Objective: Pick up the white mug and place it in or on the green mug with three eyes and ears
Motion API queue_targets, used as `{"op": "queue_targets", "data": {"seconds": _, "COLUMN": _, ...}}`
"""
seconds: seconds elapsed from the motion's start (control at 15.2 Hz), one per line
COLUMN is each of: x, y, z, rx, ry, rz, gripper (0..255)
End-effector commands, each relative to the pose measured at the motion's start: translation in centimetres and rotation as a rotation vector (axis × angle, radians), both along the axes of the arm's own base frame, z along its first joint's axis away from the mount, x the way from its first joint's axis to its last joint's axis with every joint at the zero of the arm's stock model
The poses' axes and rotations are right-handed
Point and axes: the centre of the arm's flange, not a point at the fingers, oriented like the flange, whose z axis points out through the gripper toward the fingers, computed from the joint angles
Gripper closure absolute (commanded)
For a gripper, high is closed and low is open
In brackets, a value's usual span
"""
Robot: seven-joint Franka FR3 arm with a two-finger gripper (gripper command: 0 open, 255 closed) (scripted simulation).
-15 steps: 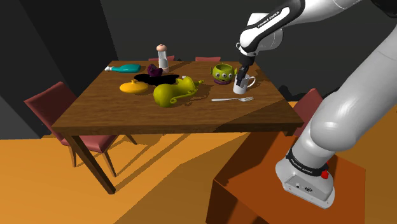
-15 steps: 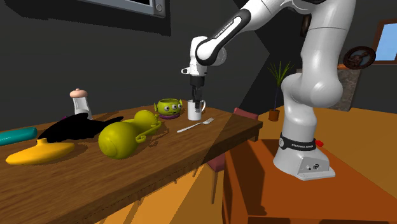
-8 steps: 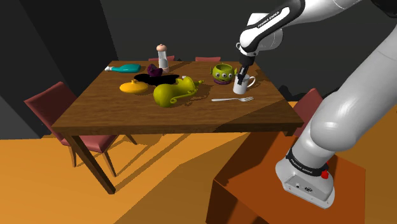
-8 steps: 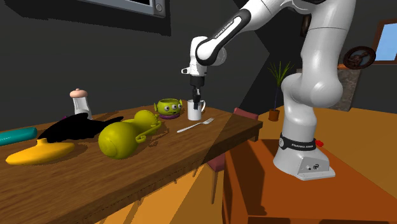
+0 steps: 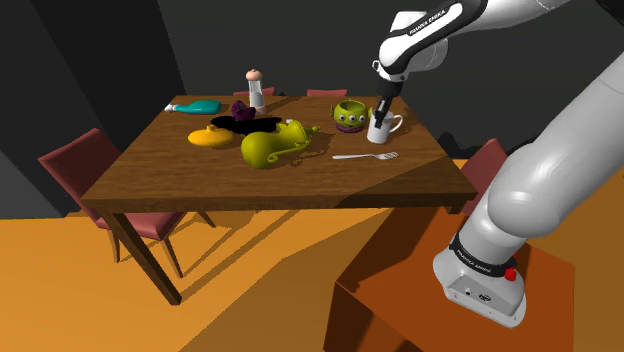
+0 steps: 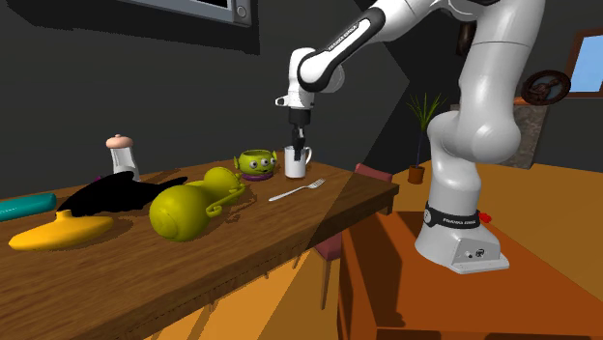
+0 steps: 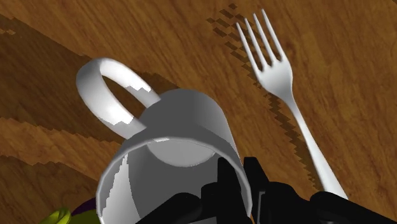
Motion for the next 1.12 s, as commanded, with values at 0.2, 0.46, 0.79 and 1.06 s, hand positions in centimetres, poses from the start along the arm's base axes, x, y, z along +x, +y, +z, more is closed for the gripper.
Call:
{"op": "queue_targets", "data": {"seconds": 0.2, "x": 0.0, "y": 0.0, "z": 2.7, "rx": 0.000, "ry": 0.000, "rz": 0.000, "gripper": 255}}
{"op": "queue_targets", "data": {"seconds": 0.46, "x": 0.0, "y": 0.0, "z": 4.8, "rx": 0.000, "ry": 0.000, "rz": 0.000, "gripper": 255}}
{"op": "queue_targets", "data": {"seconds": 0.79, "x": 0.0, "y": 0.0, "z": 7.4, "rx": 0.000, "ry": 0.000, "rz": 0.000, "gripper": 255}}
{"op": "queue_targets", "data": {"seconds": 1.06, "x": 0.0, "y": 0.0, "z": 9.5, "rx": 0.000, "ry": 0.000, "rz": 0.000, "gripper": 255}}
